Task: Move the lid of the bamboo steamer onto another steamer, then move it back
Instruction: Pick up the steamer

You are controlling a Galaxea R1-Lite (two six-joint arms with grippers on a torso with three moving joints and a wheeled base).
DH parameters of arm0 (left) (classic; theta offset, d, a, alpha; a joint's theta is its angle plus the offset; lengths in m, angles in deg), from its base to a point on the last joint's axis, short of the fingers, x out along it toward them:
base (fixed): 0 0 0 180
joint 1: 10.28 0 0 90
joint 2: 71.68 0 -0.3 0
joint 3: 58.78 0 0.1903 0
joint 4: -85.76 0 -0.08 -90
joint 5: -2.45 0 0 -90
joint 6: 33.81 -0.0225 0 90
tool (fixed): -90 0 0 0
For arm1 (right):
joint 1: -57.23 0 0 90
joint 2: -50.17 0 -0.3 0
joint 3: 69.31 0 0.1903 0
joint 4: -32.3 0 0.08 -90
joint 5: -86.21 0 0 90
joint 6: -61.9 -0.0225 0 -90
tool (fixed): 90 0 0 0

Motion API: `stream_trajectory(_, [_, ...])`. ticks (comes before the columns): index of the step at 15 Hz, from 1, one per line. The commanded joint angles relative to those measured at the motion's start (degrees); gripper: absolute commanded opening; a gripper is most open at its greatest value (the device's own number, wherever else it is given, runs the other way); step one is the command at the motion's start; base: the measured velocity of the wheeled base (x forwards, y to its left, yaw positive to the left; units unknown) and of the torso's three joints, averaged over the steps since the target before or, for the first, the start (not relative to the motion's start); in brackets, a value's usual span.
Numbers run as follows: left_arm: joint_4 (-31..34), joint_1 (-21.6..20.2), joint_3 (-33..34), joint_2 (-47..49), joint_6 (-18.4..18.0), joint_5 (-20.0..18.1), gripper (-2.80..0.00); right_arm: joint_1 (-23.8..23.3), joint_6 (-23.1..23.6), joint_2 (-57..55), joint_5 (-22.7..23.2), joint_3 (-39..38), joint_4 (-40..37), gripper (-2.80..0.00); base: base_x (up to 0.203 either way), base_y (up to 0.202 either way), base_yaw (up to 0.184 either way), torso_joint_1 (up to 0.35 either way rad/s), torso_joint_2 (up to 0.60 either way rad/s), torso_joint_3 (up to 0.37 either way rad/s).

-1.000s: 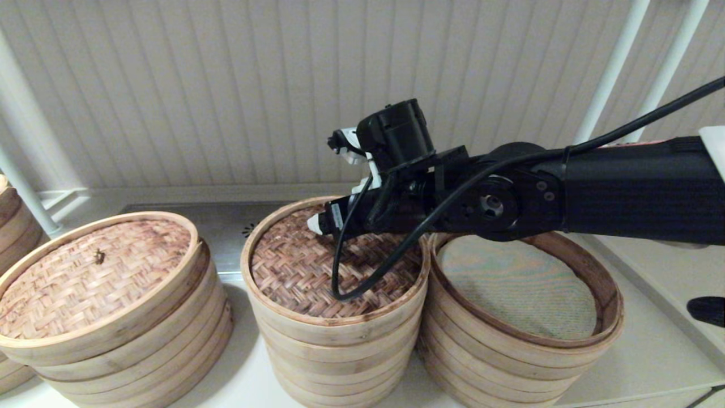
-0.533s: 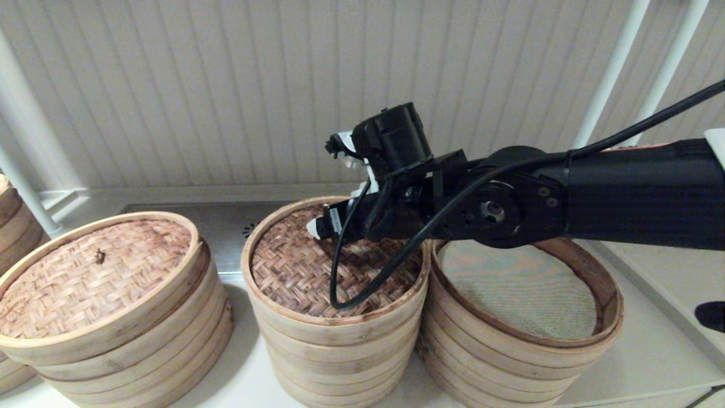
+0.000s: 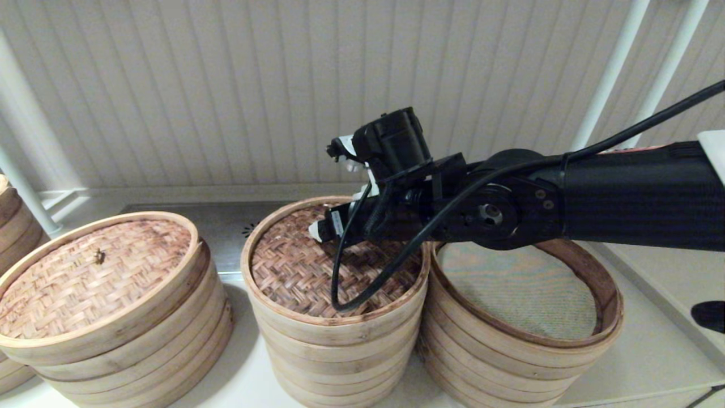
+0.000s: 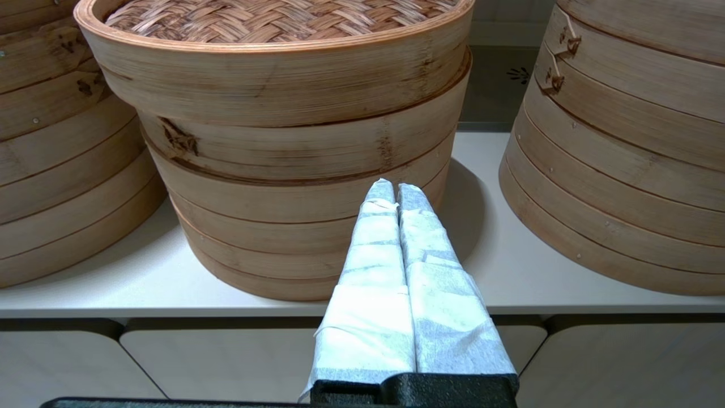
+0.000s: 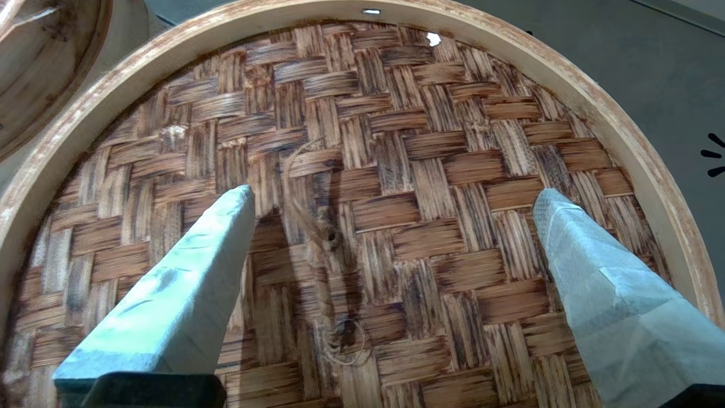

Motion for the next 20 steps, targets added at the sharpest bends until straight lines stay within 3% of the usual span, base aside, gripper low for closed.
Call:
stream_trajectory(1, [-0.01,0.0,0.0,-0.02,0.02,0.02,-2.8,0.03,-0.09,-0.1,-0.07,-0.05,-0.07,-2.8,0.0,0.0,0.0,0.0,0.0,0.0])
stream_trajectory(20, [-0.01,0.0,0.0,-0.02,0.02,0.02,-2.8,0.74,0.23,0.94,-0.24,0.36,0.02,-2.8,0.0,0.0,0.0,0.0,0.0,0.0])
